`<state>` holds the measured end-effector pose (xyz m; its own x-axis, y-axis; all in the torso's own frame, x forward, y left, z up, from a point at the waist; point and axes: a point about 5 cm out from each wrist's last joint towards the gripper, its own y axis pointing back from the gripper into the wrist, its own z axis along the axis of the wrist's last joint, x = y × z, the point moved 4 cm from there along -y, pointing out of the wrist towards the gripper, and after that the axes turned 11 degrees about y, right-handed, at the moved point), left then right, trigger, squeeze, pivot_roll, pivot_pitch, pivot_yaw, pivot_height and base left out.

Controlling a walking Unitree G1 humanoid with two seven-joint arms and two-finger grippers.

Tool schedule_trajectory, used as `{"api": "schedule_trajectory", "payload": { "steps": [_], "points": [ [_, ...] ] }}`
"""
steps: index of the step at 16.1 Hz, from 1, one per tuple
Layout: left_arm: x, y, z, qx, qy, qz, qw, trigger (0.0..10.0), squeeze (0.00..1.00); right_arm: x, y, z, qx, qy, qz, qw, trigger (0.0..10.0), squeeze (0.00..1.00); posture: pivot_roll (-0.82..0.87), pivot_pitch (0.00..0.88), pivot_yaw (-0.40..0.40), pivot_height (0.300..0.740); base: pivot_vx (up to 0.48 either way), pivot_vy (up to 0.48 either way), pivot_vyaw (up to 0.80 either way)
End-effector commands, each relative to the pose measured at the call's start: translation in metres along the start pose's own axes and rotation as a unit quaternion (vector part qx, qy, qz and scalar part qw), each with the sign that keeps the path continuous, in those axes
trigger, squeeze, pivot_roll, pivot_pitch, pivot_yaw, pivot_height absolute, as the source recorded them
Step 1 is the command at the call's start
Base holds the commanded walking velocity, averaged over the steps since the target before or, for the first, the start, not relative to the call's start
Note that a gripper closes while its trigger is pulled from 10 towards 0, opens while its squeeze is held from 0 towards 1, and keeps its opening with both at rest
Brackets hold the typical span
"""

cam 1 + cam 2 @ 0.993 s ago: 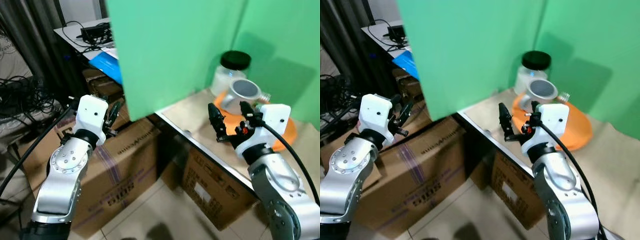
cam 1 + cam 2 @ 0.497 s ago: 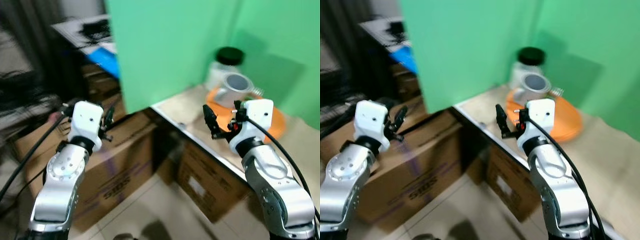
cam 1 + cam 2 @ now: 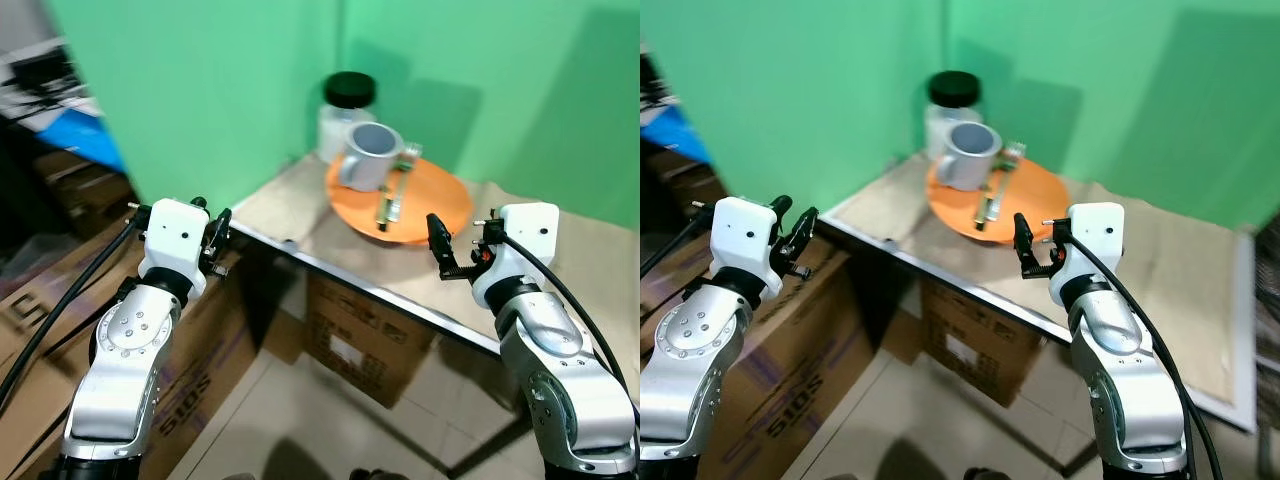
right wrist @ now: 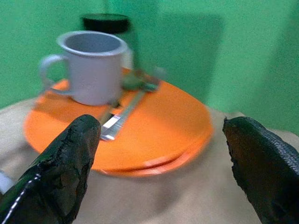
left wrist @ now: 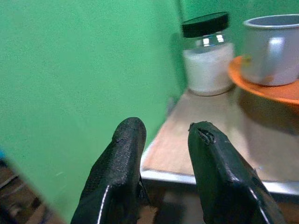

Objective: Setting the table

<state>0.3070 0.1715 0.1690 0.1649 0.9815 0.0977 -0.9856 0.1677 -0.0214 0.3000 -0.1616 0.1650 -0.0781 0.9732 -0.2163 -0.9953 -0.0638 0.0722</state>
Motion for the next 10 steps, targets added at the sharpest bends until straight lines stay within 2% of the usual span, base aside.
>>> {"api": "schedule_trajectory", "payload": {
  "steps": [1, 3, 4, 6, 7, 9, 10],
  "points": [
    [-0.0024, -0.0033, 0.0032, -0.003, -0.006, -0.005, 1.0, 10.0, 0.0, -0.0038, 0.0017, -0.0021, 0.01, -0.007, -0.012, 1.0, 10.0, 0.0, 0.12, 0.0, 0.017, 0.74, 0.0, 0.0, -0.8],
    [-0.0031, -0.0045, 0.0029, -0.002, -0.008, -0.009, 1.0, 10.0, 0.0, -0.0031, 0.0036, -0.0037, 0.016, -0.018, -0.013, 1.0, 10.0, 0.0, 0.12, 0.0, 0.025, 0.74, 0.0, 0.0, -0.8],
    [-0.003, -0.005, 0.0029, -0.002, -0.008, -0.009, 1.0, 10.0, 0.0, -0.0031, 0.0041, -0.0041, 0.017, -0.02, -0.014, 1.0, 10.0, 0.0, 0.12, 0.0, 0.027, 0.74, 0.0, 0.0, 0.0],
    [-0.003, -0.0067, 0.0027, 0.0, -0.01, -0.013, 1.0, 10.0, 0.0, -0.0039, 0.007, -0.0059, 0.023, -0.031, -0.023, 0.999, 10.0, 0.0, 0.11, 0.0, 0.041, 0.74, 0.0, 0.384, 0.0],
    [-0.0027, -0.0076, 0.0022, 0.003, -0.011, -0.011, 1.0, 10.0, 0.0, -0.0041, 0.0082, -0.0063, 0.025, -0.033, -0.026, 0.999, 10.0, 0.0, 0.1, 0.0, 0.045, 0.74, 0.0, 0.296, -0.8],
    [-0.0008, -0.0112, 0.005, -0.002, -0.022, -0.007, 1.0, 10.0, 0.0, -0.0052, 0.0106, -0.0065, 0.027, -0.036, -0.036, 0.998, 10.0, 0.0, 0.09, 0.0, 0.055, 0.74, 0.0, -0.48, -0.8],
    [-0.0002, -0.0122, 0.0039, 0.003, -0.005, -0.007, 1.0, 10.0, 0.0, -0.0056, 0.0115, -0.0065, 0.027, -0.038, -0.038, 0.998, 10.0, 0.0, 0.09, 0.0, 0.058, 0.74, 0.0, -0.48, -0.8]
  ]
}}
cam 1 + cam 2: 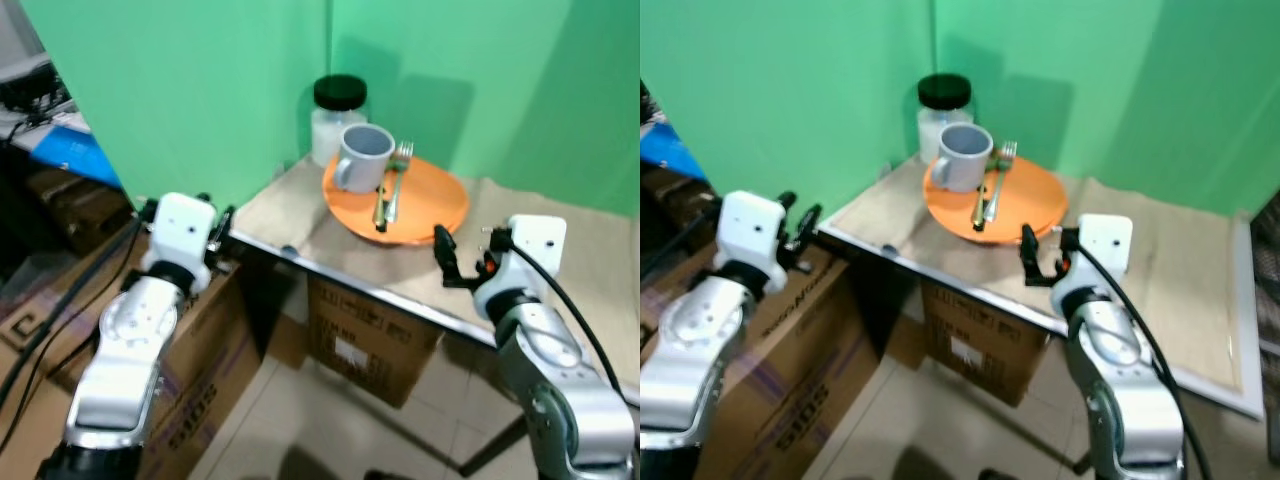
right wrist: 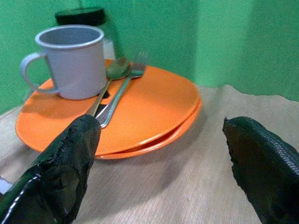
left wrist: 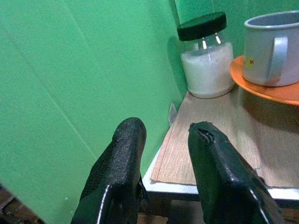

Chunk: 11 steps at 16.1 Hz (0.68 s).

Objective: Setting the table

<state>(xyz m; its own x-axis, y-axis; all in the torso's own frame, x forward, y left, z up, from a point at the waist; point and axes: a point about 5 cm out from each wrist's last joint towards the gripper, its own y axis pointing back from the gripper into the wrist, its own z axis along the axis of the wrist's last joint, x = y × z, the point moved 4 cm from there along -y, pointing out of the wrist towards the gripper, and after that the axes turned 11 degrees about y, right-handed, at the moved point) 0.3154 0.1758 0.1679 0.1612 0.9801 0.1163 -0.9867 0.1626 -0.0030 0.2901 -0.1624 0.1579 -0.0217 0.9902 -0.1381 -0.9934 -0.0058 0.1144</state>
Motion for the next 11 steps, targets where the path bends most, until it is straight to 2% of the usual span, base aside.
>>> {"api": "schedule_trajectory", "payload": {
  "steps": [1, 4, 5, 6, 7, 8, 11],
  "points": [
    [-0.0067, -0.0049, 0.0069, -0.011, 0.014, -0.014, 1.0, 10.0, 0.0, -0.0077, 0.0023, 0.0014, 0.002, 0.003, -0.016, 1.0, 10.0, 0.0, 0.09, 0.0, 0.061, 0.74, 0.0, 0.0, -0.8],
    [-0.0066, -0.0054, 0.0035, 0.002, 0.006, -0.013, 1.0, 10.0, 0.0, -0.0086, 0.0028, 0.0007, 0.004, 0.002, -0.019, 1.0, 10.0, 0.0, 0.09, 0.0, 0.065, 0.74, 0.0, 0.476, -0.8],
    [-0.0066, -0.0059, 0.0044, -0.001, -0.002, -0.014, 1.0, 10.0, 0.0, -0.0087, 0.0033, 0.0007, 0.004, 0.001, -0.02, 1.0, 10.0, 0.0, 0.09, 0.0, 0.066, 0.74, 0.0, 0.0, -0.8],
    [-0.0053, -0.0066, 0.0054, -0.002, -0.023, -0.011, 1.0, 10.0, 0.0, -0.009, 0.004, 0.0007, 0.005, 0.0, -0.022, 1.0, 10.0, 0.0, 0.08, 0.0, 0.069, 0.74, 0.0, -0.48, -0.8],
    [-0.0047, -0.0077, 0.0021, 0.009, -0.014, -0.009, 1.0, 10.0, 0.0, -0.0092, 0.0044, 0.0008, 0.005, 0.0, -0.024, 1.0, 10.0, 0.0, 0.08, 0.0, 0.07, 0.74, 0.0, -0.48, -0.8],
    [-0.0058, -0.008, 0.0011, 0.013, 0.002, -0.012, 1.0, 10.0, 0.0, -0.0091, 0.0044, 0.0009, 0.005, 0.0, -0.024, 1.0, 10.0, 0.0, 0.08, 0.0, 0.069, 0.74, 0.0, 0.0, -0.8],
    [-0.0055, -0.0074, 0.0002, 0.016, 0.004, -0.01, 1.0, 10.0, 0.0, -0.0076, 0.0036, 0.0013, 0.005, 0.005, -0.018, 1.0, 10.0, 0.0, 0.09, 0.0, 0.063, 0.74, 0.0, 0.48, -0.8]
  ]
}}
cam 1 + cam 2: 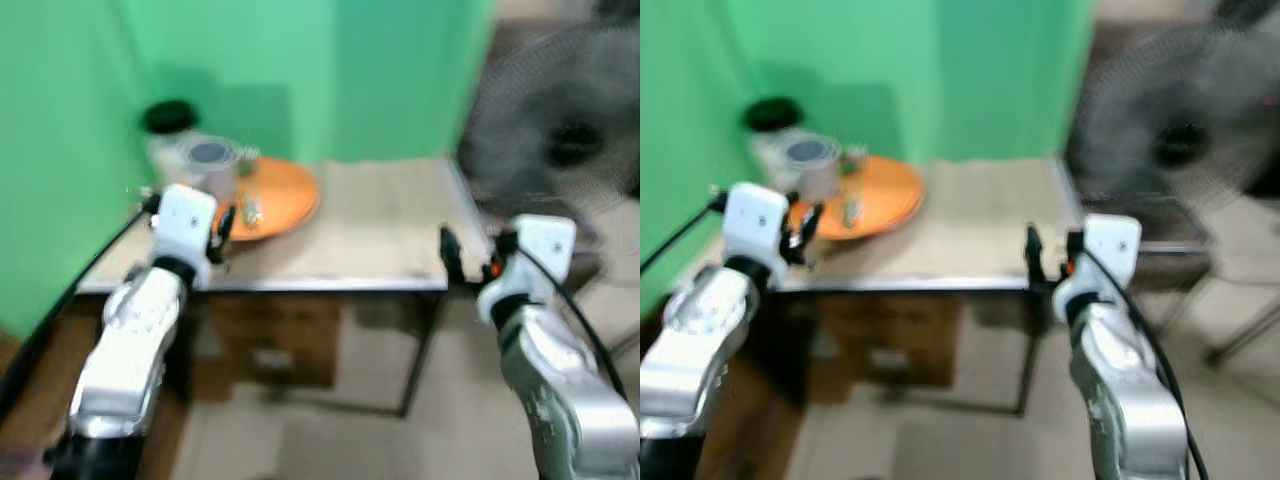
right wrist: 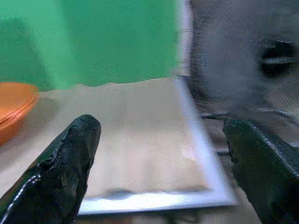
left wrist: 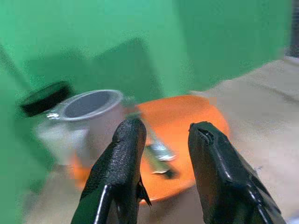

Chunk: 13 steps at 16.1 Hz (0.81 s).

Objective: Setting the table

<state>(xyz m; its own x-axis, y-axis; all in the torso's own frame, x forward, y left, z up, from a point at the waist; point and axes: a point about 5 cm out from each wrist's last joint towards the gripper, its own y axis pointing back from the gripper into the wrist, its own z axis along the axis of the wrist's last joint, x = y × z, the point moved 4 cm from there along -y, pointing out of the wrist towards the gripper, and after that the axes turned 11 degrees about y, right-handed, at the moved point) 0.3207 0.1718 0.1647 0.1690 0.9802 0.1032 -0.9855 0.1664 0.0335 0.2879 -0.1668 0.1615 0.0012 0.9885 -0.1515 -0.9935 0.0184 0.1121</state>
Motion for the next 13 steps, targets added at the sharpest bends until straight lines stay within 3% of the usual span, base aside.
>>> {"api": "schedule_trajectory", "payload": {
  "steps": [1, 3, 4, 7, 10, 13],
  "points": [
    [-0.001, -0.001, 0.003, -0.004, -0.006, -0.003, 1.0, 10.0, 0.0, -0.002, 0.0, -0.001, 0.004, 0.004, 0.0, 1.0, 10.0, 0.0, 0.09, 0.0, 0.053, 0.74, 0.0, 0.48, -0.8],
    [0.003, 0.002, 0.003, -0.006, -0.013, 0.014, 1.0, 10.0, 0.0, 0.003, -0.002, -0.002, 0.007, 0.016, 0.017, 1.0, 10.0, 0.0, 0.11, 0.0, 0.03, 0.74, 0.0, 0.0, -0.8],
    [0.01, 0.008, 0.0, -0.002, 0.003, 0.036, 0.999, 10.0, 0.0, 0.008, -0.004, -0.004, 0.01, 0.021, 0.036, 0.999, 10.0, 0.0, 0.13, 0.0, 0.007, 0.74, 0.0, 0.0, -0.67],
    [0.018, 0.02, -0.004, 0.005, 0.005, 0.06, 0.998, 10.0, 0.0, 0.01, -0.011, -0.014, 0.024, 0.049, 0.045, 0.998, 10.0, 0.0, 0.17, 0.0, -0.032, 0.74, 0.0, 0.0, 0.0],
    [0.022, 0.026, -0.005, 0.009, 0.021, 0.071, 0.997, 10.0, 0.0, 0.019, -0.012, -0.016, 0.026, 0.038, 0.072, 0.996, 10.0, 0.0, 0.18, 0.0, -0.041, 0.74, 0.0, 0.0, 0.0],
    [0.024, 0.027, -0.007, 0.016, 0.033, 0.074, 0.997, 10.0, 0.0, 0.02, -0.01, -0.017, 0.024, 0.017, 0.072, 0.997, 10.0, 0.0, 0.17, 0.0, -0.029, 0.74, 0.0, 0.447, 0.0]
  ]
}}
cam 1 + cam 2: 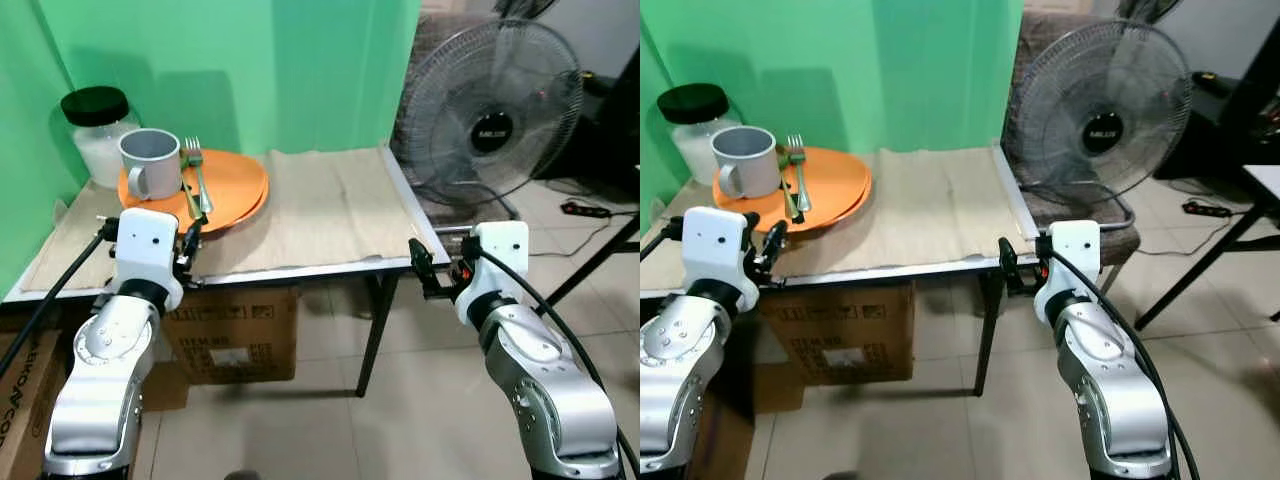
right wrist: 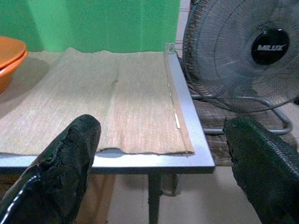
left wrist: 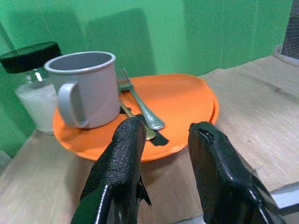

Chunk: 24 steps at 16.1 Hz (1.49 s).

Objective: Setting the table

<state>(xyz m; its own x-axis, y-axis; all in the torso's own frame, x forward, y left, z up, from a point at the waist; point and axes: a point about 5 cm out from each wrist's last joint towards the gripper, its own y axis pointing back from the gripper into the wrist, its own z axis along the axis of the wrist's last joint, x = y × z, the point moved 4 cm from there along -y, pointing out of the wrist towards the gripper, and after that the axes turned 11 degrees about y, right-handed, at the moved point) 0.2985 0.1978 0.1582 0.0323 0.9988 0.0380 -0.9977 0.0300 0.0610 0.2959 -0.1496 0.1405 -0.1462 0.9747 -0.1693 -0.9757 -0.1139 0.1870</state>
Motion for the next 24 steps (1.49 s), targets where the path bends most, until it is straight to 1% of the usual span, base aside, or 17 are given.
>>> {"api": "schedule_trajectory", "payload": {
  "steps": [1, 2, 3, 5, 6, 8, 9, 11, 15, 16, 17, 18, 19, 20, 22, 23, 24],
  "points": [
    [0.0, -0.002, 0.005, -0.003, 0.0, -0.001, 1.0, 10.0, 0.0, -0.004, 0.002, -0.001, -0.001, -0.01, -0.011, 1.0, 10.0, 0.0, 0.16, 0.0, -0.017, 0.74, 0.0, 0.469, 0.0],
    [-0.003, -0.006, 0.006, -0.002, 0.002, -0.009, 1.0, 10.0, 0.81, -0.007, 0.003, -0.002, 0.001, -0.019, -0.021, 1.0, 10.0, 0.0, 0.15, 0.0, -0.001, 0.74, 0.0, 0.469, -0.8],
    [-0.004, -0.007, 0.006, -0.001, 0.003, -0.012, 1.0, 10.0, 1.0, -0.008, 0.004, -0.002, 0.001, -0.02, -0.024, 1.0, 10.0, 0.0, 0.14, 0.0, 0.005, 0.74, 0.0, 0.469, 0.0],
    [-0.006, -0.011, 0.008, 0.0, -0.001, -0.027, 1.0, 10.0, 1.0, -0.01, 0.007, -0.002, -0.001, -0.024, -0.037, 0.999, 10.0, 0.0, 0.13, 0.0, 0.026, 0.74, 0.0, 0.469, 0.0],
    [-0.008, -0.014, 0.009, 0.0, -0.007, -0.034, 0.999, 10.0, 1.0, -0.013, 0.01, -0.002, -0.003, -0.033, -0.05, 0.998, 10.0, 0.0, 0.12, 0.0, 0.039, 0.74, 0.0, 0.469, -0.8],
    [-0.008, -0.017, 0.012, -0.002, -0.013, -0.039, 0.999, 10.0, 1.0, -0.015, 0.012, -0.002, -0.004, -0.038, -0.061, 0.997, 10.0, 0.0, 0.11, 0.0, 0.056, 0.74, 0.0, 0.469, -0.8],
    [-0.008, -0.018, 0.012, -0.003, -0.012, -0.039, 0.999, 10.0, 1.0, -0.015, 0.012, -0.002, -0.005, -0.039, -0.062, 0.997, 10.0, 0.0, 0.11, 0.0, 0.056, 0.74, 0.0, 0.469, -0.8],
    [-0.008, -0.017, 0.017, -0.012, -0.01, -0.042, 0.999, 10.0, 1.0, -0.016, 0.013, -0.002, -0.007, -0.041, -0.065, 0.997, 10.0, 0.0, 0.11, 0.0, 0.058, 0.74, 0.0, 0.441, 0.0],
    [-0.01, -0.011, 0.036, -0.066, 0.002, -0.035, 0.997, 10.0, 1.0, -0.013, 0.013, 0.003, -0.024, -0.047, -0.049, 0.997, 10.0, 0.0, 0.13, 0.0, 0.035, 0.74, 0.0, 0.068, 0.0],
    [-0.009, -0.008, 0.046, -0.095, 0.008, -0.02, 0.995, 10.0, 1.0, -0.01, 0.013, 0.007, -0.036, -0.054, -0.034, 0.997, 10.0, 0.0, 0.13, 0.0, 0.022, 0.74, 0.0, 0.0, 0.0],
    [-0.008, -0.008, 0.047, -0.101, 0.006, -0.016, 0.995, 10.0, 1.0, -0.01, 0.013, 0.008, -0.039, -0.052, -0.029, 0.997, 10.0, 0.0, 0.14, 0.0, 0.015, 0.74, 0.0, 0.0, 0.0],
    [-0.007, -0.012, 0.043, -0.085, -0.007, -0.01, 0.996, 10.0, 1.0, -0.009, 0.011, 0.01, -0.043, -0.042, -0.019, 0.998, 10.0, 0.0, 0.15, 0.0, 0.004, 0.74, 0.0, 0.0, 0.0],
    [-0.007, -0.014, 0.041, -0.078, -0.011, -0.012, 0.997, 10.0, 1.0, -0.009, 0.011, 0.01, -0.045, -0.04, -0.016, 0.998, 10.0, 0.0, 0.15, 0.0, 0.003, 0.74, 0.0, 0.0, 0.0],
    [-0.01, -0.017, 0.036, -0.066, -0.003, -0.021, 0.998, 10.0, 1.0, -0.01, 0.008, 0.012, -0.047, -0.025, -0.012, 0.999, 10.0, 0.0, 0.14, 0.0, 0.001, 0.74, 0.0, 0.0, 0.0],
    [-0.021, -0.02, 0.03, -0.052, 0.014, -0.055, 0.997, 10.0, 1.0, -0.013, 0.004, 0.016, -0.053, -0.021, -0.006, 0.998, 10.0, 0.0, 0.13, 0.0, 0.008, 0.74, 0.0, 0.0, 0.0],
    [-0.03, -0.026, 0.026, -0.041, 0.021, -0.081, 0.996, 10.0, 1.0, -0.012, 0.004, 0.018, -0.057, -0.018, 0.002, 0.998, 10.0, 0.0, 0.13, 0.0, 0.012, 0.74, 0.0, 0.0, 0.0],
    [-0.033, -0.028, 0.024, -0.035, 0.024, -0.088, 0.995, 10.0, 1.0, -0.012, 0.004, 0.018, -0.058, -0.018, 0.003, 0.998, 10.0, 0.0, 0.12, 0.0, 0.013, 0.74, 0.0, 0.0, 0.0]
  ]
}}
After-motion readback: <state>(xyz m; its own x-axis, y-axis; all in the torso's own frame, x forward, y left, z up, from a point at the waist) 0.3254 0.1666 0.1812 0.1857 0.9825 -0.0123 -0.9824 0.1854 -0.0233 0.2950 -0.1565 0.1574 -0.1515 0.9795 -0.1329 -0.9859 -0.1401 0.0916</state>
